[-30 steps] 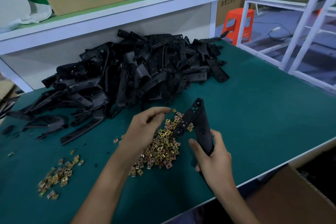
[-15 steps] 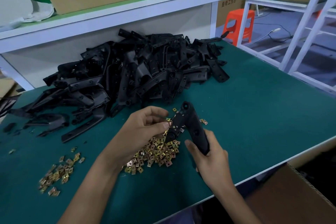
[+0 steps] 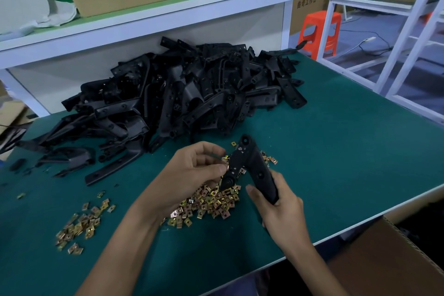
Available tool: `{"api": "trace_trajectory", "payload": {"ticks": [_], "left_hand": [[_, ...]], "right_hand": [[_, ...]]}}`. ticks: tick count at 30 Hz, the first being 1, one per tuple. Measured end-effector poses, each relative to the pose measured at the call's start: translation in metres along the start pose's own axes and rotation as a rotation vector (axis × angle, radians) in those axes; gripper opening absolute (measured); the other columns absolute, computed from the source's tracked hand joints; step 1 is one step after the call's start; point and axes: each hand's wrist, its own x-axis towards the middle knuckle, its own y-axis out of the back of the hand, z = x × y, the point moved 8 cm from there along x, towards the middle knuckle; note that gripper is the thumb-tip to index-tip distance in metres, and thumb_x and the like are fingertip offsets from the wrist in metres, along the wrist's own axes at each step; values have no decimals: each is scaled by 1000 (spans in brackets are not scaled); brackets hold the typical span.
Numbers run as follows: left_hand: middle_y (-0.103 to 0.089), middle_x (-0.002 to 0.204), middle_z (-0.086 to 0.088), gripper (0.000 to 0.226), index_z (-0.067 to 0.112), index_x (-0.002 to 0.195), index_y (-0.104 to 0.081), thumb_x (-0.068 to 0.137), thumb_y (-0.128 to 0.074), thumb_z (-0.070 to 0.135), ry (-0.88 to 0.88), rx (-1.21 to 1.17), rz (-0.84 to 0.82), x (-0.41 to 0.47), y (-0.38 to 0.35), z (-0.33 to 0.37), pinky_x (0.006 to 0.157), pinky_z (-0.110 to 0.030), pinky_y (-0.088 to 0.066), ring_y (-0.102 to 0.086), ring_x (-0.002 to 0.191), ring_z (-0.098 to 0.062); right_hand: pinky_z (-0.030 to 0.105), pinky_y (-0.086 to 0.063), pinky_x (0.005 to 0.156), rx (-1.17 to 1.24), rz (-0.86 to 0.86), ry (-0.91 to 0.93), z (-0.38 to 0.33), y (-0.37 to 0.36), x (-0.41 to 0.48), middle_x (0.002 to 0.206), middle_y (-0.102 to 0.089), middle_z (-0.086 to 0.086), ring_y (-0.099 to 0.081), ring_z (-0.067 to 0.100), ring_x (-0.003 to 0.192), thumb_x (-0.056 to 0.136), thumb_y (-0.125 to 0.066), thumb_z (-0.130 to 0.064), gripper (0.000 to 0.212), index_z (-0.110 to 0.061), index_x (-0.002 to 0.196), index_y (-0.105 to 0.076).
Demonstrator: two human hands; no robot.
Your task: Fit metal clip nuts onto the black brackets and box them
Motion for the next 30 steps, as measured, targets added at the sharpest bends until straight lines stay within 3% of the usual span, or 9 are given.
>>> {"api": "trace_trajectory", "payload": {"ticks": [7, 10, 13, 16, 18, 20, 22, 25, 30], "left_hand": [[-74, 85, -6, 39, 26, 112, -68, 76, -81, 23, 26, 130, -70, -1, 7, 4, 69, -32, -49, -62, 74, -19], [-73, 77, 0, 41, 24, 115, -68, 77, -81, 21, 47, 159, -170, 0, -5, 5, 61, -22, -45, -60, 65, -11], [-75, 82, -1, 34, 31, 109, -72, 77, -82, 26, 25, 126, -166, 6, -8, 7, 60, -18, -47, -61, 66, -9], [-77, 91, 2, 12, 33, 102, -75, 92, -70, 30, 30, 84, -5, 23, 6, -6, 65, -18, -51, -66, 74, -7], [-77, 91, 9, 17, 33, 98, -73, 102, -58, 27, 72, 253, 202, 34, 27, -23, 68, -24, -54, -68, 81, -11], [-72, 95, 15, 16, 34, 96, -69, 103, -56, 27, 77, 573, 294, 42, 41, -40, 76, -30, -53, -67, 88, -11], [-68, 101, 12, 12, 30, 105, -68, 102, -57, 28, 91, 808, 213, 49, 38, -60, 80, -27, -48, -64, 94, -11], [-61, 103, 4, 19, 24, 115, -67, 100, -58, 31, 114, 921, 138, 56, 27, -80, 78, -25, -41, -57, 91, -12], [-59, 95, 7, 6, 28, 97, -61, 99, -60, 22, 119, 925, 77, 69, 21, -79, 71, -21, -40, -56, 85, -7]], "right_hand": [[30, -45, 53, -97, -44, 57, -4, -3, 1, 67, -60, -18, -51, 8, 53, 89, -74, -47, 41, -45, 127, -57], [33, -49, 57, -142, -55, 61, -4, -6, 1, 71, -61, -24, -52, 5, 57, 89, -73, -47, 44, -43, 130, -56], [36, -52, 51, -42, -44, 38, -2, -6, 1, 62, -61, -13, -54, 9, 49, 89, -73, -46, 36, -42, 122, -58], [34, -47, 40, 104, 4, -36, 4, -1, 1, 54, -54, 2, -55, 21, 41, 89, -72, -46, 25, -37, 109, -60], [27, -42, 39, 161, 62, -70, 6, 4, 1, 53, -53, 1, -54, 20, 39, 84, -69, -52, 27, -39, 106, -60], [22, -41, 40, 185, 83, -80, 7, 7, 2, 54, -54, 0, -54, 19, 39, 79, -67, -59, 32, -41, 105, -60], [18, -40, 40, 184, 80, -73, 7, 6, 2, 54, -54, -1, -53, 18, 39, 78, -67, -60, 34, -41, 105, -60], [16, -39, 41, 168, 87, -67, 8, 5, 3, 55, -53, -2, -54, 18, 38, 79, -67, -60, 33, -40, 104, -60], [17, -40, 40, 157, 77, -64, 7, 3, 3, 54, -54, -1, -55, 20, 39, 80, -67, -59, 31, -39, 102, -59]]}}
